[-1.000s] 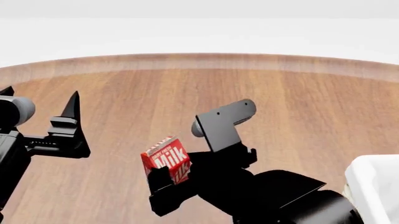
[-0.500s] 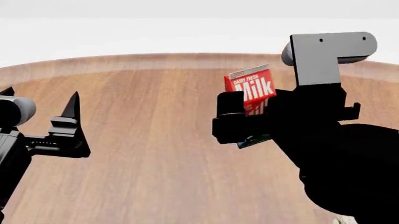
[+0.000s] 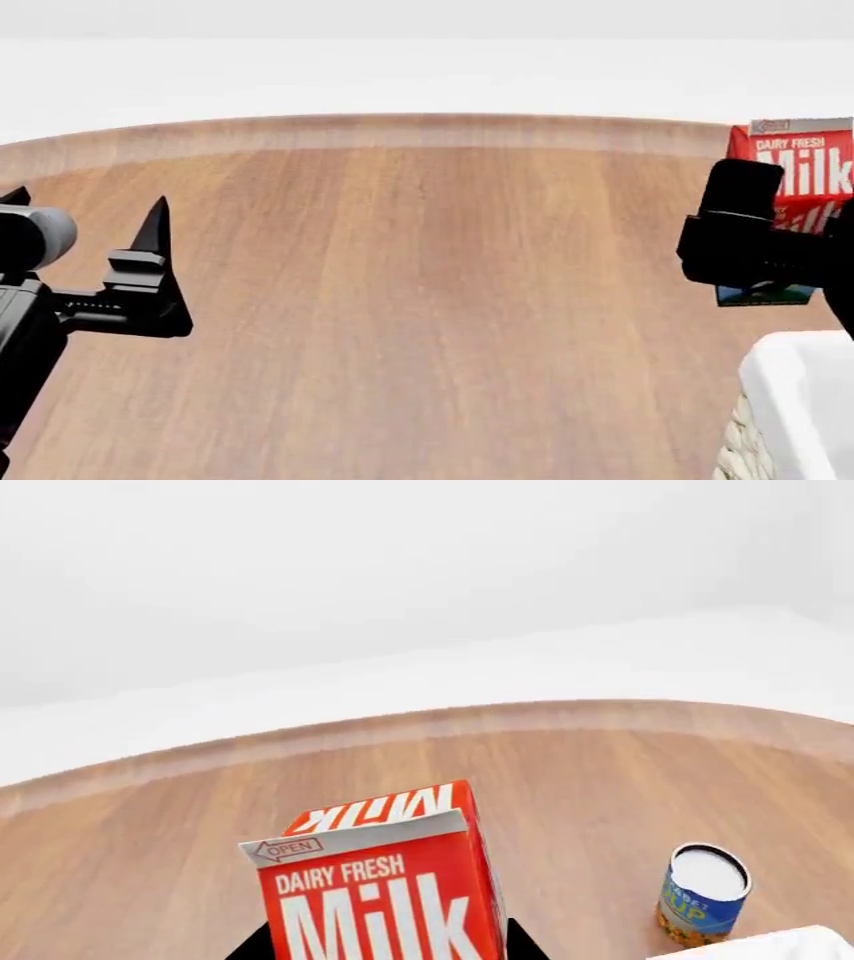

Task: Pick the milk and place it in the basket.

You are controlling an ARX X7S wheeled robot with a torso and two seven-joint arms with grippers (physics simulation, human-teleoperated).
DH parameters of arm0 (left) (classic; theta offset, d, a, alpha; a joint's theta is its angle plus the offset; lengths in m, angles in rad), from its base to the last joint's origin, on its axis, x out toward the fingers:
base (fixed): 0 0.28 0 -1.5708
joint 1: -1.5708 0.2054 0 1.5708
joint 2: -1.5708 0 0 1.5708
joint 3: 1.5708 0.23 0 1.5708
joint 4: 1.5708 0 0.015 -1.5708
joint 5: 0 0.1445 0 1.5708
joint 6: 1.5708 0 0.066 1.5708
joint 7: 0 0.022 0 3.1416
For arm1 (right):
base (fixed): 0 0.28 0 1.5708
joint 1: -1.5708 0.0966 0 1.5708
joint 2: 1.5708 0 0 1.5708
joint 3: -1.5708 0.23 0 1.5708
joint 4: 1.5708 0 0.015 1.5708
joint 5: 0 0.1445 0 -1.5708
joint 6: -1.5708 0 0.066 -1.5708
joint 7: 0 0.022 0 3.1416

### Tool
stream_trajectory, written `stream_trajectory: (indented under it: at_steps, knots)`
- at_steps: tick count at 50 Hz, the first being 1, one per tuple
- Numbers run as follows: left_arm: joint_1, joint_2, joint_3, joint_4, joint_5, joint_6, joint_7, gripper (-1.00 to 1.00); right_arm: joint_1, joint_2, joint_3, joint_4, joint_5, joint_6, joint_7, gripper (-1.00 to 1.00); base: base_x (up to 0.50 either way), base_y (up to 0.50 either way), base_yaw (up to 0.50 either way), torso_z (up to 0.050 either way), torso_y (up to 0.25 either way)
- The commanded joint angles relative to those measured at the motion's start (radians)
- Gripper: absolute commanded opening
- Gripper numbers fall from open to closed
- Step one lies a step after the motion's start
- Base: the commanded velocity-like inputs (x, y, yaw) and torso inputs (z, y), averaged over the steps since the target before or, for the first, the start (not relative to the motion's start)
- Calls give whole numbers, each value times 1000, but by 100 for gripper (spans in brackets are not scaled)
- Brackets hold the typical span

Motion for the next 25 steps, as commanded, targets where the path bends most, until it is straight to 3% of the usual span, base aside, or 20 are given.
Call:
stream_trajectory:
  at_steps: [1,13,25]
  knots:
    - [3,-4,6,-6,0,9,-3,100,-40,126,106,-23,162,-40,140,-100,0,0,0,0,0]
    - [-1,-8,12,-5,-3,9,-9,100,-161,222,230,-55,232,-77,180,-100,0,0,0,1,1]
    - [5,-11,18,-11,-3,20,-10,100,-239,235,289,-81,220,-91,168,-100,0,0,0,0,2]
